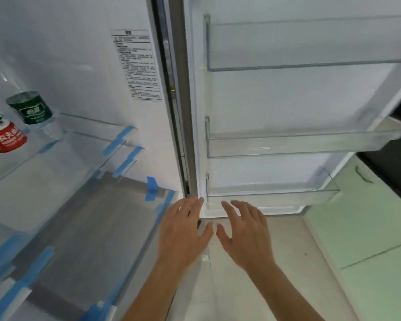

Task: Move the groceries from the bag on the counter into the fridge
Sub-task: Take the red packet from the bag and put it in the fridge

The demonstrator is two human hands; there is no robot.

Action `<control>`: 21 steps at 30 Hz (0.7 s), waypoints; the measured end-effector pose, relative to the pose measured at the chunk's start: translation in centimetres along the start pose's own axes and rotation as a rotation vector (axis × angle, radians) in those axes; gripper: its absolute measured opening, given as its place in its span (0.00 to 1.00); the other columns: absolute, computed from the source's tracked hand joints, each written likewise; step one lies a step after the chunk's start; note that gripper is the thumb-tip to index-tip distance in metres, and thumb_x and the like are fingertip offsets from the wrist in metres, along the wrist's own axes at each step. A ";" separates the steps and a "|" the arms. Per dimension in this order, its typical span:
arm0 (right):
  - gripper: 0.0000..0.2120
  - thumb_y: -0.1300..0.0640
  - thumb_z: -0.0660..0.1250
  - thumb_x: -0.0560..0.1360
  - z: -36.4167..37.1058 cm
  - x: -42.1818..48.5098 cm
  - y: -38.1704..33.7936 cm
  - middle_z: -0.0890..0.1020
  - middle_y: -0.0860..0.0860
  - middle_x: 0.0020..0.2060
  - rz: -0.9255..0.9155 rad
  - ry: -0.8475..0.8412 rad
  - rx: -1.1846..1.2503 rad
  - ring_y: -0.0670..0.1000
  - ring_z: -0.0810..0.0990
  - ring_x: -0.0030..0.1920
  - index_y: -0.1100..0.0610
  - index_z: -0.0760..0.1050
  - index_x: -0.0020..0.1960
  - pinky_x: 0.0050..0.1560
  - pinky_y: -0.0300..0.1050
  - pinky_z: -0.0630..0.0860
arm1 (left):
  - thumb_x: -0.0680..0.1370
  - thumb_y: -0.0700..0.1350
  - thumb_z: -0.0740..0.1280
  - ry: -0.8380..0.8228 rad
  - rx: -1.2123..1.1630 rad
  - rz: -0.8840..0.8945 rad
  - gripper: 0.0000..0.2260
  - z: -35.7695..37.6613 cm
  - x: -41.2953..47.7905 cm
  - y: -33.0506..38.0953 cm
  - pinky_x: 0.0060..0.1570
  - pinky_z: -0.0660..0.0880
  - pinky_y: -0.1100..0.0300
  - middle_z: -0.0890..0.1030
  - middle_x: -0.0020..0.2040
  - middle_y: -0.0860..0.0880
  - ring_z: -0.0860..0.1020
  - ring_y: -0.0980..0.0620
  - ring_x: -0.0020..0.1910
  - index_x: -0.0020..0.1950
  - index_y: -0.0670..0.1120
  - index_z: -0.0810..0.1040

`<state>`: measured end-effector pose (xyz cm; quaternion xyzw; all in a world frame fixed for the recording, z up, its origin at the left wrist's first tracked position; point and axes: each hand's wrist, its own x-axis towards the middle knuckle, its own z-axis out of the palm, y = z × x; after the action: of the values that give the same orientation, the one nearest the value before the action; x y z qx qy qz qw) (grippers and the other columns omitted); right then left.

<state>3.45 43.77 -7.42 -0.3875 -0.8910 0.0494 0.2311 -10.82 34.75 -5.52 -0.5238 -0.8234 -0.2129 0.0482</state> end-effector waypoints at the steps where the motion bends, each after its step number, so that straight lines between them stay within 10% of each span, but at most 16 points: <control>1: 0.24 0.44 0.65 0.73 -0.5 -0.7 0.7 0.81 0.52 0.61 0.039 0.009 -0.014 0.55 0.79 0.62 0.52 0.77 0.66 0.65 0.55 0.74 | 0.75 0.61 0.63 -0.017 -0.020 0.023 0.26 0.3 0.1 0.9 0.66 0.73 0.46 0.78 0.67 0.50 0.76 0.47 0.66 0.69 0.49 0.75; 21: 0.24 0.44 0.67 0.73 -16.9 -33.0 8.1 0.81 0.53 0.62 0.952 0.260 -0.315 0.57 0.78 0.63 0.52 0.75 0.67 0.65 0.58 0.74 | 0.75 0.59 0.60 -0.302 -0.273 0.936 0.25 3.1 -16.3 26.6 0.64 0.72 0.51 0.79 0.65 0.49 0.76 0.47 0.64 0.67 0.46 0.75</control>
<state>36.06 24.34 -6.87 -0.7831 -0.5766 -0.0341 0.2306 20.43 31.85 -5.23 -0.8629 -0.4630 -0.1962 -0.0499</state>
